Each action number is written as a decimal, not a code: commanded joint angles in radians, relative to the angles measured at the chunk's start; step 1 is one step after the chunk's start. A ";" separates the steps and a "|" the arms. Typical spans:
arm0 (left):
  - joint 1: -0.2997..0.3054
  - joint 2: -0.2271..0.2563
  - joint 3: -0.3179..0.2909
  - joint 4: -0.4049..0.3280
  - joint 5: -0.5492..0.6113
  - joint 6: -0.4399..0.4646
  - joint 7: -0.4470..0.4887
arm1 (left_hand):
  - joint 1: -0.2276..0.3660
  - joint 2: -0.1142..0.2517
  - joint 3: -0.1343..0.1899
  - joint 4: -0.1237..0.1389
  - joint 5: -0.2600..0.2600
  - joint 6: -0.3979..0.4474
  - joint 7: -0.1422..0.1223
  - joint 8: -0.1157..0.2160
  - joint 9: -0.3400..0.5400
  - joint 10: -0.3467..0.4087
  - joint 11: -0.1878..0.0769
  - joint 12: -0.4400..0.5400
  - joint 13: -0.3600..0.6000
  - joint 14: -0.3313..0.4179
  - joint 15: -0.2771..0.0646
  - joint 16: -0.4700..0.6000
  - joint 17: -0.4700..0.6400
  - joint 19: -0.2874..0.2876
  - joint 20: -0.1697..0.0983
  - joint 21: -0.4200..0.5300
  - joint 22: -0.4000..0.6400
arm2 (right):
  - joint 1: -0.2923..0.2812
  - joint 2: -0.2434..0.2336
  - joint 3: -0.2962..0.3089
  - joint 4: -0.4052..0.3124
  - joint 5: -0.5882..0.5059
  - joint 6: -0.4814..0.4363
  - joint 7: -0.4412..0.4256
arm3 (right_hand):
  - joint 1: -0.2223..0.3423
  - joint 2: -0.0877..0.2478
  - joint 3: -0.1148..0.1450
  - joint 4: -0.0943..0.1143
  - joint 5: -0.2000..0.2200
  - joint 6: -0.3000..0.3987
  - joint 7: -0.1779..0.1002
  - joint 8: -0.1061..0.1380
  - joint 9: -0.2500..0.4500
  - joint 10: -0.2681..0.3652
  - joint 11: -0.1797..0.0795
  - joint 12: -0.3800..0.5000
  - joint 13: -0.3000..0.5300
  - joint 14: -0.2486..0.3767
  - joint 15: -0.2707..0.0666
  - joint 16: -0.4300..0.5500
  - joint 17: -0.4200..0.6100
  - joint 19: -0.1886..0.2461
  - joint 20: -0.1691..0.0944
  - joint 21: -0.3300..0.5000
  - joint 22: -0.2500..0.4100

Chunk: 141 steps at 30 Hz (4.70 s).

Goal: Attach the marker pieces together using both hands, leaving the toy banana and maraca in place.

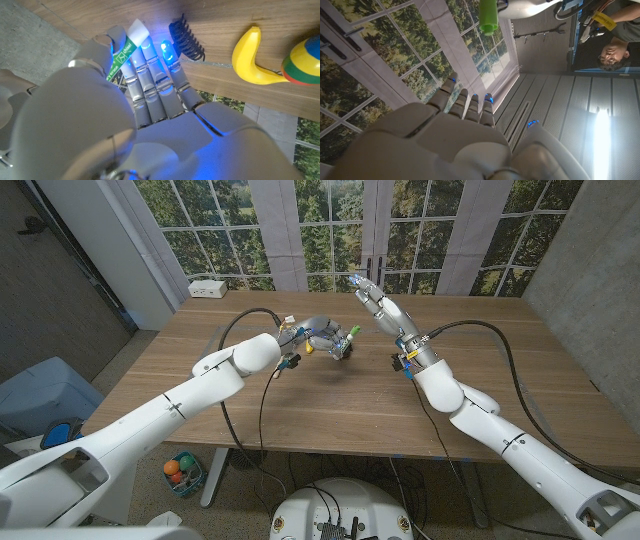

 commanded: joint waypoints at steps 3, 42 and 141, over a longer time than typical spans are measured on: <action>-0.038 0.043 0.029 -0.051 0.127 0.093 -0.044 | 0.021 0.032 0.156 0.163 0.004 0.004 -0.007 0.006 -0.003 0.153 -0.148 -0.005 0.437 0.067 -0.097 0.002 -0.004 -0.007 -0.074 0.008 0.002 | -0.019 0.009 0.040 0.025 0.138 0.022 0.049 | -0.002 0.031 0.011 -0.002 -0.009 0.007 0.008 0.004 0.001 0.012 0.003 0.006 0.003 0.001 -0.004 0.003 0.004 0.003 -0.010 0.000 0.005; -0.137 0.051 0.158 -0.017 0.473 0.152 -0.280 | 0.036 0.036 0.131 0.150 -0.027 0.025 -0.009 -0.007 -0.058 0.162 -0.147 -0.045 0.395 0.057 -0.099 -0.002 -0.049 -0.020 -0.072 0.021 0.004 | -0.071 0.052 0.131 0.090 0.708 -0.002 0.294 | -0.004 0.027 0.031 0.000 -0.026 0.030 0.065 0.000 0.002 0.052 0.028 0.008 0.004 0.002 0.011 0.004 0.003 0.008 -0.039 -0.005 0.005; 0.146 -0.065 -0.088 -0.065 0.841 0.286 0.125 | -0.662 0.262 -0.072 0.374 -0.467 -0.738 0.042 -0.718 -0.233 -0.904 0.055 -0.393 -0.138 -0.914 0.115 0.001 -0.454 -0.562 0.129 -0.315 -0.002 | -0.030 0.105 0.168 0.160 0.813 -0.009 0.319 | -0.015 0.009 0.050 -0.005 -0.040 0.045 0.082 -0.004 0.002 0.064 0.037 -0.002 0.005 0.004 0.005 0.002 0.002 0.017 -0.067 -0.006 0.006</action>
